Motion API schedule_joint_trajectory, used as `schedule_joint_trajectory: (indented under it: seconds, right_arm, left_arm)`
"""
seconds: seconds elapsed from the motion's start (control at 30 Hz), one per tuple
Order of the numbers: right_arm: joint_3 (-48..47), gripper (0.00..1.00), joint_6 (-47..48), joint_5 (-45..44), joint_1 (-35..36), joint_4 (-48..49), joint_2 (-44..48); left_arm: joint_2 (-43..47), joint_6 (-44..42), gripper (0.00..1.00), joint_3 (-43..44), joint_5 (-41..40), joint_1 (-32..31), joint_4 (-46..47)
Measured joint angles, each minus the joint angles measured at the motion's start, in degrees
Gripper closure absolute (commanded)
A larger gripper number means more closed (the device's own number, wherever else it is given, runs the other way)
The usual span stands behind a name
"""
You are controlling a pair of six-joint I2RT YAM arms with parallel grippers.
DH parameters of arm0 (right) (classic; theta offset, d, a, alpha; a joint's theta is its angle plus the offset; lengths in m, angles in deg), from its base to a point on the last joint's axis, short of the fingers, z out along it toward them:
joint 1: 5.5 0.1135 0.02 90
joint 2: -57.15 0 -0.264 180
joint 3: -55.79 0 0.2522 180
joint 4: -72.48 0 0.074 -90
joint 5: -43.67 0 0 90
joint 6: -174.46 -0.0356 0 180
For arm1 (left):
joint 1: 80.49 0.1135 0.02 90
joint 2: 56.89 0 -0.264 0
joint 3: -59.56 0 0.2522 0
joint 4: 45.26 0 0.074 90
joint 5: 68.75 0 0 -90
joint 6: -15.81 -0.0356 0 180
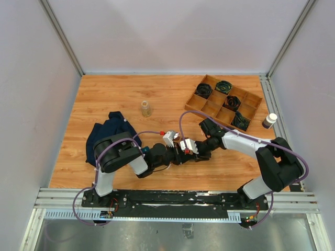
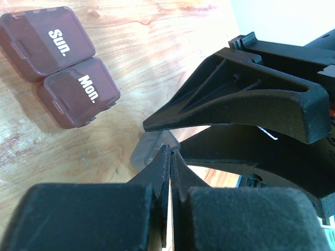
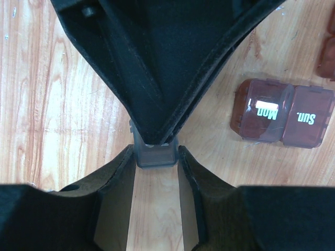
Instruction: Sort the pills into containers
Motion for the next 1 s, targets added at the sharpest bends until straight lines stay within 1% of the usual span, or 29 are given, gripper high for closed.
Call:
schedule_joint_trajectory:
  seconds: [0.27, 0.43, 0.53, 0.63, 0.8, 0.9, 0.93, 1.0]
  right_arm:
    - [-0.09, 0.78, 0.0, -0.09, 0.0, -0.11, 0.0]
    - [-0.13, 0.78, -0.04, -0.31, 0.17, -0.13, 0.0]
    - [-0.2, 0.78, -0.11, -0.37, 0.26, -0.26, -0.02]
    - [-0.37, 0.78, -0.22, -0.74, 0.26, -0.17, -0.11]
    - [-0.37, 0.78, -0.26, -0.94, 0.26, -0.2, -0.11]
    - [-0.42, 0.78, -0.26, -0.98, 0.28, -0.24, -0.15]
    - [-0.46, 0.78, -0.28, -1.01, 0.28, -0.26, -0.17]
    - [-0.57, 0.78, -0.31, -1.03, 0.28, -0.37, -0.26]
  left_arm:
    - [0.81, 1.01, 1.0, -1.29, -0.15, 0.37, 0.68]
    - [7.32, -1.55, 1.0, -1.86, 1.18, 0.44, -4.24]
    - [11.39, -2.6, 1.0, -1.27, 2.01, 0.44, -5.33]
    - [12.37, -3.15, 1.0, -1.16, 2.4, 0.7, -7.34]
    - [11.17, -3.39, 1.0, -0.2, 2.67, 0.72, -9.05]
    - [5.77, -3.04, 1.0, 1.42, 3.06, 0.74, -9.11]
    - [3.06, -1.6, 1.0, 1.73, 3.54, 0.83, -8.26]
    - [-0.52, -0.26, 1.0, 2.1, 4.2, 1.22, -3.45]
